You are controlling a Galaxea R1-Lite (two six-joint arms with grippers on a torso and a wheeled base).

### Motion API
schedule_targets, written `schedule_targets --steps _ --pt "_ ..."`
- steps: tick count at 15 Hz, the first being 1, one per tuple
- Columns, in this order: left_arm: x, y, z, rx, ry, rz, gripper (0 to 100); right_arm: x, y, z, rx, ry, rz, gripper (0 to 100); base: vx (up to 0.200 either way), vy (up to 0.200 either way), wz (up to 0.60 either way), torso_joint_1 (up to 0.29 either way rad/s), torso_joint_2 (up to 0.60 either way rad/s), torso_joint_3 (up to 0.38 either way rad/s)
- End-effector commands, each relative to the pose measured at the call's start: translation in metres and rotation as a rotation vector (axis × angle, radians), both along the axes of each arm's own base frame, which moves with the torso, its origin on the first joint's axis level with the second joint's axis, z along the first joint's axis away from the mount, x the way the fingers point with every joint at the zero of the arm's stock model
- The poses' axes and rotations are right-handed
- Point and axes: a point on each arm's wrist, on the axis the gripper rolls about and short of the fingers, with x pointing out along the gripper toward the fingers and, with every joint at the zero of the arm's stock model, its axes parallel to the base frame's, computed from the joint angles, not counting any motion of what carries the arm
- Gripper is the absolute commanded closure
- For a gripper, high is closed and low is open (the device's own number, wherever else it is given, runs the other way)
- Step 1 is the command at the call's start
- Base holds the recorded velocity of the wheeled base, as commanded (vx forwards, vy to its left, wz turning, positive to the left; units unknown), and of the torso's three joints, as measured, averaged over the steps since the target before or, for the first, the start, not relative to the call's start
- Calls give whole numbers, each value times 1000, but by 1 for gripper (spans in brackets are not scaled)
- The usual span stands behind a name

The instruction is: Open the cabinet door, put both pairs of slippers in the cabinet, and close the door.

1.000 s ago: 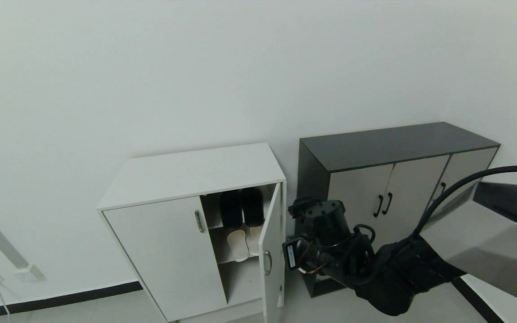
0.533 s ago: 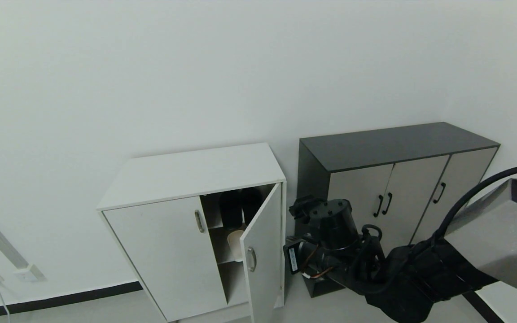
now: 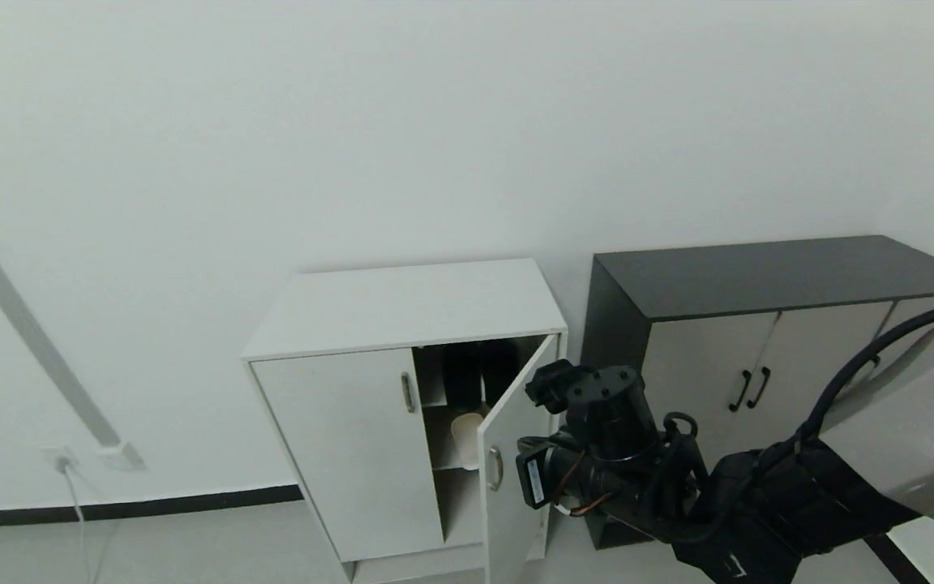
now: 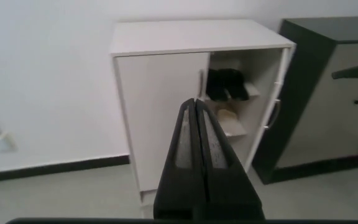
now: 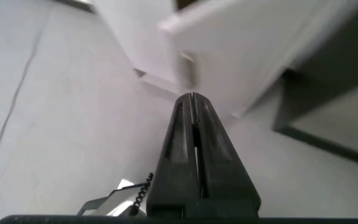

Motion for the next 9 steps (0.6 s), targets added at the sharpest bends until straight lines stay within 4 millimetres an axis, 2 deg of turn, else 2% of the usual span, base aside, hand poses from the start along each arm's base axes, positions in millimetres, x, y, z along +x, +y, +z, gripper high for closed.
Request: schedule_targets --steps 1,2,9 --pt "0 0 0 0 2 1 100 -1 -1 0 -2 2 0 100 0 0 600 2 2 7" --pt "0 0 0 0 2 1 100 -2 -3 -1 -11 5 1 100 0 0 600 -12 2 7" --pt "0 0 0 0 2 1 100 -2 -14 0 -30 -63 18 100 0 0 0 0 0 0"
